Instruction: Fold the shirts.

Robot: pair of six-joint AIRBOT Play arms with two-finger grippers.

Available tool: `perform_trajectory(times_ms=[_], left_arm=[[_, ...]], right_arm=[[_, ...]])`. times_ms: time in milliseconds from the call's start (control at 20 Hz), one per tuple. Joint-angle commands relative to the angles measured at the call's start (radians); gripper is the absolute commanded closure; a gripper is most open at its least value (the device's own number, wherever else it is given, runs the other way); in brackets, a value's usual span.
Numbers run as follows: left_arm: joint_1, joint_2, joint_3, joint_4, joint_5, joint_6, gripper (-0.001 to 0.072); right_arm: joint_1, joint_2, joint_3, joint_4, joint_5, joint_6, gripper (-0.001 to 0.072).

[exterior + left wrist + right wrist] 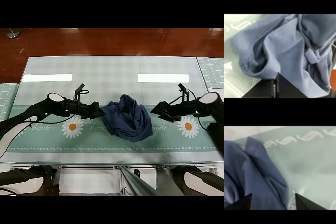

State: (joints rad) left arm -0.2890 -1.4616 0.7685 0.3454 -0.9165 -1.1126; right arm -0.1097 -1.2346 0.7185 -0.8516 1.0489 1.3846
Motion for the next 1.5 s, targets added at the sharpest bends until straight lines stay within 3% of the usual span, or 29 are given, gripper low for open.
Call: perform_trajectory(times_ms=[0, 200, 250, 300, 350, 550, 800, 950, 1200, 1450], left_arm=[[0.023, -0.008, 0.019, -0.006, -0.042, 0.031, 0.0683], [0.029, -0.008, 0.019, -0.006, -0.056, 0.031, 0.0682], [0.033, -0.006, 0.02, -0.006, -0.053, 0.031, 0.0683], [0.04, 0.003, 0.02, -0.007, -0.047, 0.031, 0.0683], [0.052, 0.017, 0.025, -0.012, -0.046, 0.03, 0.0683], [0.138, 0.138, 0.181, -0.019, -0.09, 0.026, 0.0683], [0.22, 0.322, 0.628, -0.015, -0.091, -0.021, 0.0683], [0.254, 0.42, 0.893, 0.142, -0.099, -0.109, 0.0684], [0.26, 0.617, 1.102, 0.533, -0.229, -0.255, 0.0683], [0.26, 0.774, 1.083, 0.852, -0.554, -0.404, 0.0683]], right_arm=[[0.097, -0.126, 0.097, 0.025, -0.002, -0.002, 0.009], [0.172, -0.212, 0.133, 0.04, 0.027, 0.0, 0.0094], [0.182, -0.222, 0.134, 0.043, 0.031, 0.009, 0.0189], [0.182, -0.223, 0.134, 0.055, 0.042, 0.007, 0.0486], [0.181, -0.22, 0.143, 0.066, 0.065, -0.008, 0.069], [0.154, -0.141, 0.401, 0.017, 0.17, 0.005, 0.0691], [0.157, -0.035, 1.056, -0.115, 0.249, 0.086, 0.0691], [0.157, 0.051, 1.336, -0.172, 0.317, 0.096, 0.0691], [0.157, 0.305, 1.369, -0.29, 0.512, 0.081, 0.0691], [0.157, 0.51, 1.216, -0.328, 0.628, 0.139, 0.069]])
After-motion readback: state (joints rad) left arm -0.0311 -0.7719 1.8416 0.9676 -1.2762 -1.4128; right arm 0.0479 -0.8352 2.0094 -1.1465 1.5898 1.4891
